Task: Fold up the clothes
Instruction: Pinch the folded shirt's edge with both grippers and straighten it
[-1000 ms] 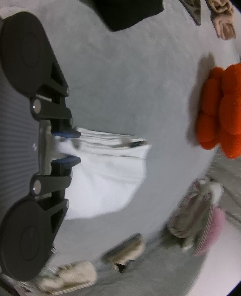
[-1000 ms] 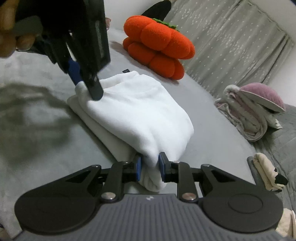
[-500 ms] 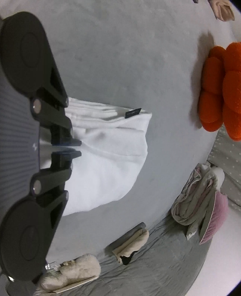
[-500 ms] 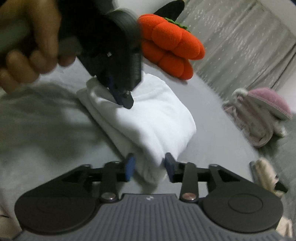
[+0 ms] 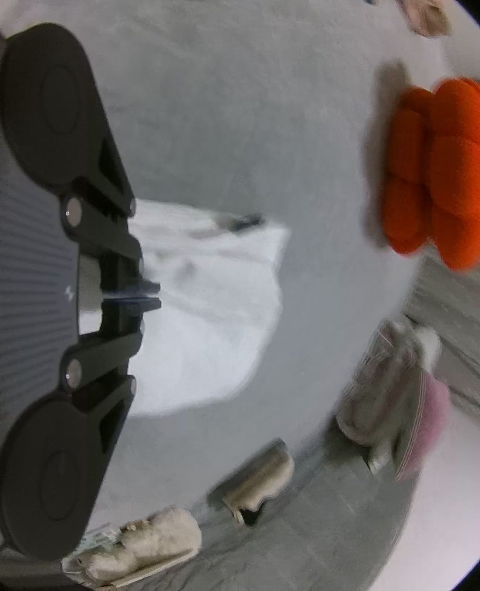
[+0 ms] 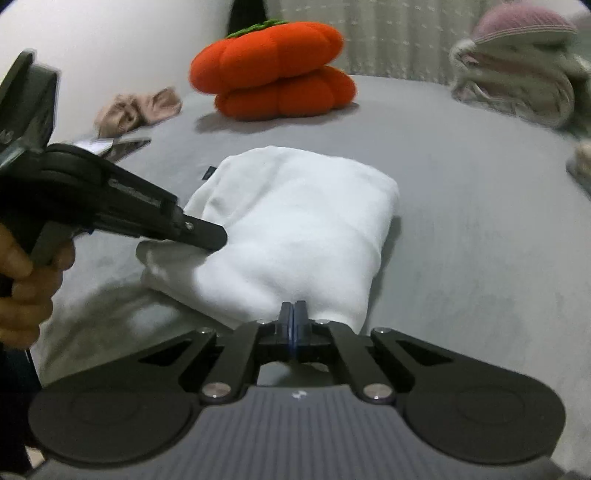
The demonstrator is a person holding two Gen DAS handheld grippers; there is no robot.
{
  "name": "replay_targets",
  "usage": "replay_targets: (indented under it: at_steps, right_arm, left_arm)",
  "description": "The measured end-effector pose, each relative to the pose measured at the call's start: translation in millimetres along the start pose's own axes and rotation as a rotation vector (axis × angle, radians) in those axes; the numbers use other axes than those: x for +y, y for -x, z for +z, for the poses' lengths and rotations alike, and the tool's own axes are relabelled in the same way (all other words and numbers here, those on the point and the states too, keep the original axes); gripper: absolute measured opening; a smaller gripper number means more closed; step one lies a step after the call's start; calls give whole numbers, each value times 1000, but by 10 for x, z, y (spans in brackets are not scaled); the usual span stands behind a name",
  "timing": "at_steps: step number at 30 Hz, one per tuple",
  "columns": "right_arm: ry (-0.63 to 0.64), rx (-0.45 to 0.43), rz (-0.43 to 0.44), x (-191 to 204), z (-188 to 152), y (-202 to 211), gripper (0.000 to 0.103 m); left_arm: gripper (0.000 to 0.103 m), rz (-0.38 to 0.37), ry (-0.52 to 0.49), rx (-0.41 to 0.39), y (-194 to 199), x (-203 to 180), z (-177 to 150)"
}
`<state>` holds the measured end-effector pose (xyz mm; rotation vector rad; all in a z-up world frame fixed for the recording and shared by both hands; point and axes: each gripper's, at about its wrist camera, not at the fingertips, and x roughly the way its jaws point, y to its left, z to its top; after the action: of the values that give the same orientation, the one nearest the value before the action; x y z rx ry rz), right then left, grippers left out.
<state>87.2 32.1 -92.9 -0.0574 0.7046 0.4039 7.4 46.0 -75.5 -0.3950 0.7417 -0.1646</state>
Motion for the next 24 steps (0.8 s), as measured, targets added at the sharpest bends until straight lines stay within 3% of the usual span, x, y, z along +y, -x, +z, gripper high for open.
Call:
replay_targets:
  at_steps: [4, 6, 9, 11, 15, 21, 24]
  right_arm:
    - [73, -11, -63, 130, 1, -18, 0]
    - [54, -17, -57, 107, -2, -1, 0]
    - [47, -6, -28, 12, 73, 58, 0]
    - [45, -28, -10, -29, 152, 120, 0]
    - [9, -116, -54, -180, 359, 147, 10]
    - [-38, -30, -19, -357, 377, -301, 7]
    - [-39, -21, -24, -331, 354, -304, 6]
  left_arm:
    - [7, -13, -38, -23, -10, -114, 2]
    - [6, 49, -42, 33, -189, -68, -66]
    - [5, 30, -3, 27, -225, 32, -89]
    - [4, 30, -15, 28, -219, 33, -90]
    - [4, 37, -26, 29, -214, 21, -93]
    - [5, 33, -31, 5, -167, -49, -43]
    - [8, 25, -39, -42, -101, -90, 14]
